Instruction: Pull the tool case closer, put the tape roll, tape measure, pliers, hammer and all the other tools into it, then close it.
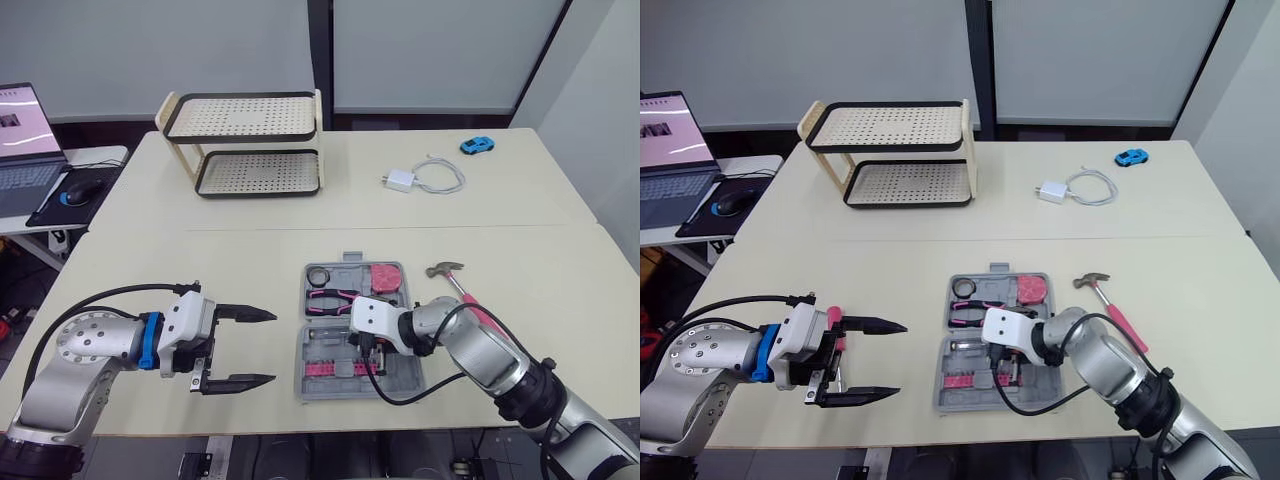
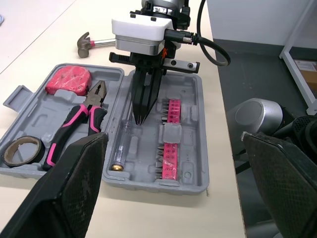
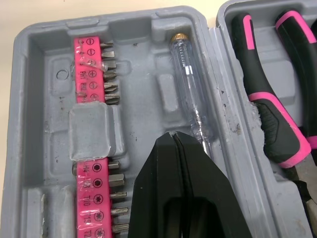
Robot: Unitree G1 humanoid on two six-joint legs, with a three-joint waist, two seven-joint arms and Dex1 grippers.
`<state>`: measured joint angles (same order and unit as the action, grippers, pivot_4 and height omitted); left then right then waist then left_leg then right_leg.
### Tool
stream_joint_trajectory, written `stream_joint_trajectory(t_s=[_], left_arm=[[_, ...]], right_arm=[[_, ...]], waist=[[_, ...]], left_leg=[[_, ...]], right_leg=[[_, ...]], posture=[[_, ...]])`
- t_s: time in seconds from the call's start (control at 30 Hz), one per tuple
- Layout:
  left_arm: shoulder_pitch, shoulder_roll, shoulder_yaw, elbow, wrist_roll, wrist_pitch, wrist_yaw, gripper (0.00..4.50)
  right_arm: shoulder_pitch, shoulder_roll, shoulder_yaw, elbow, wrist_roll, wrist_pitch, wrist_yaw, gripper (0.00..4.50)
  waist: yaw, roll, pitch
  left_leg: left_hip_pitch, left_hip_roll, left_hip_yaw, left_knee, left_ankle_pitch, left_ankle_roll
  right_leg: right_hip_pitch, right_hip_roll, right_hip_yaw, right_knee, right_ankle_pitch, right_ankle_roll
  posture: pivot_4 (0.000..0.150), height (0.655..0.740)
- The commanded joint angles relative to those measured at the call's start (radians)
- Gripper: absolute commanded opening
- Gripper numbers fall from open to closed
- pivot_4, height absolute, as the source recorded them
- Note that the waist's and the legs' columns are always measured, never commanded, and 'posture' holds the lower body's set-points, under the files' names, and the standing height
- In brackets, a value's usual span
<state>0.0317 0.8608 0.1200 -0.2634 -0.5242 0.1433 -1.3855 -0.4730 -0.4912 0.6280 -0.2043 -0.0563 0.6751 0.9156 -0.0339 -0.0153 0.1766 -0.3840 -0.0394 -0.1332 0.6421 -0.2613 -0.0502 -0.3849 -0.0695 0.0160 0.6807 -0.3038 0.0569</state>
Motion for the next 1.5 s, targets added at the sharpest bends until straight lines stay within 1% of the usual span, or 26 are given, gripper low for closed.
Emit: stream_joint_trajectory(t_s=[0.03, 0.43, 0.7, 0.9, 1.23, 1.5], left_arm=[[-0.008, 0.008, 0.005, -0.007, 0.0, -0.009, 0.0, 4.5], [-0.009, 0.011, 0.004, -0.01, -0.002, -0.001, -0.001, 4.5], [-0.014, 0.01, 0.0, -0.008, 0.001, 0.002, 0.001, 4.5], [-0.023, 0.008, -0.007, -0.002, 0.004, 0.002, 0.004, 4.5], [-0.016, 0.008, -0.006, -0.005, 0.003, 0.002, 0.007, 4.5], [-0.019, 0.007, -0.005, -0.004, 0.001, 0.004, 0.007, 4.5]], right_arm=[[-0.024, 0.018, -0.028, -0.043, 0.012, 0.004, -0.001, 0.03], [-0.008, 0.032, -0.039, 0.023, -0.019, -0.03, -0.05, 0.03], [-0.003, 0.004, -0.027, 0.002, -0.02, -0.008, -0.037, 0.03], [-0.004, 0.018, -0.011, 0.053, -0.039, -0.029, -0.056, 0.03], [-0.015, 0.026, -0.007, 0.055, -0.054, -0.019, -0.036, 0.03], [-0.016, 0.034, -0.004, 0.076, -0.057, -0.046, -0.029, 0.03]], waist=[[0.0, 0.0, 0.0], [0.001, 0.0, 0.0], [0.001, 0.0, 0.0], [0.001, 0.0, 0.0], [0.001, 0.0, 0.0], [0.001, 0.0, 0.0]], left_leg=[[0.0, 0.0, 0.0, 0.0, 0.0, 0.0], [0.0, 0.0, 0.0, 0.0, 0.0, 0.0], [0.0, 0.0, 0.0, 0.0, 0.0, 0.0], [0.0, 0.0, 0.0, 0.0, 0.0, 0.0], [0.0, 0.0, 0.0, 0.0, 0.0, 0.0], [0.0, 0.0, 0.0, 0.0, 0.0, 0.0]], right_leg=[[0.0, 0.0, 0.0, 0.0, 0.0, 0.0], [0.0, 0.0, 0.0, 0.0, 0.0, 0.0], [0.0, 0.0, 0.0, 0.0, 0.0, 0.0], [0.0, 0.0, 0.0, 0.0, 0.0, 0.0], [0.0, 0.0, 0.0, 0.0, 0.0, 0.0], [0.0, 0.0, 0.0, 0.0, 0.0, 0.0]], posture=[[0.15, 0.74], [0.15, 0.74], [0.15, 0.74], [0.15, 0.74], [0.15, 0.74], [0.15, 0.74]])
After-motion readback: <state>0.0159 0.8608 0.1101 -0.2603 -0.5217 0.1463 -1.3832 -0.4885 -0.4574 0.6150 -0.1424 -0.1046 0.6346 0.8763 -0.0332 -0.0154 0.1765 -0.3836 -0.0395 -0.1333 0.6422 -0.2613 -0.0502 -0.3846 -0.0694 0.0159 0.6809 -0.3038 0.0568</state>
